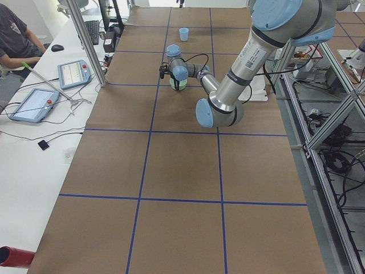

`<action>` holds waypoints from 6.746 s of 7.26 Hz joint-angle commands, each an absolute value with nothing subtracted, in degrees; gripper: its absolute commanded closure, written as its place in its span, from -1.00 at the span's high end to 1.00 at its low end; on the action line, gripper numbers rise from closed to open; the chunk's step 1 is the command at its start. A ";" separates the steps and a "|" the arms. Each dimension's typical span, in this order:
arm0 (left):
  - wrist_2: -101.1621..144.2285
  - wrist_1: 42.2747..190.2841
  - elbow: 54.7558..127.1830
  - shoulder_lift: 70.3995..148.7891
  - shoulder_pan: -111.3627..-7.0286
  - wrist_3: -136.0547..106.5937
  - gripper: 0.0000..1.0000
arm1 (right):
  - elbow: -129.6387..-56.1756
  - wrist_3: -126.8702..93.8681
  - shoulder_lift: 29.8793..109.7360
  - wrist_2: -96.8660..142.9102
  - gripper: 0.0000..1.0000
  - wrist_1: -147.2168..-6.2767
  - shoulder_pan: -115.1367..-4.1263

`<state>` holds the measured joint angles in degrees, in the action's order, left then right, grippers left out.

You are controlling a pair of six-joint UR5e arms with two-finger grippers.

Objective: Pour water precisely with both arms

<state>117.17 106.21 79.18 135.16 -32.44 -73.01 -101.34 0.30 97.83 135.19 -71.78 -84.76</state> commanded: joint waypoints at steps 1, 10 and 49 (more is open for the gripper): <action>117.59 106.00 80.76 135.18 -33.04 -73.12 -1.00 | -101.34 0.35 97.82 135.26 1.00 -71.72 -84.90; 136.93 115.40 100.04 87.90 -60.53 -36.86 -1.00 | -101.86 0.26 97.73 135.26 1.00 -71.81 -85.25; 136.32 89.65 97.89 86.05 -88.76 -3.87 1.00 | -102.13 8.17 91.84 132.45 1.00 -101.78 -85.69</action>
<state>136.25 89.39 96.41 86.82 -87.67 -3.82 -102.40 8.25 91.18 132.42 -101.83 -85.67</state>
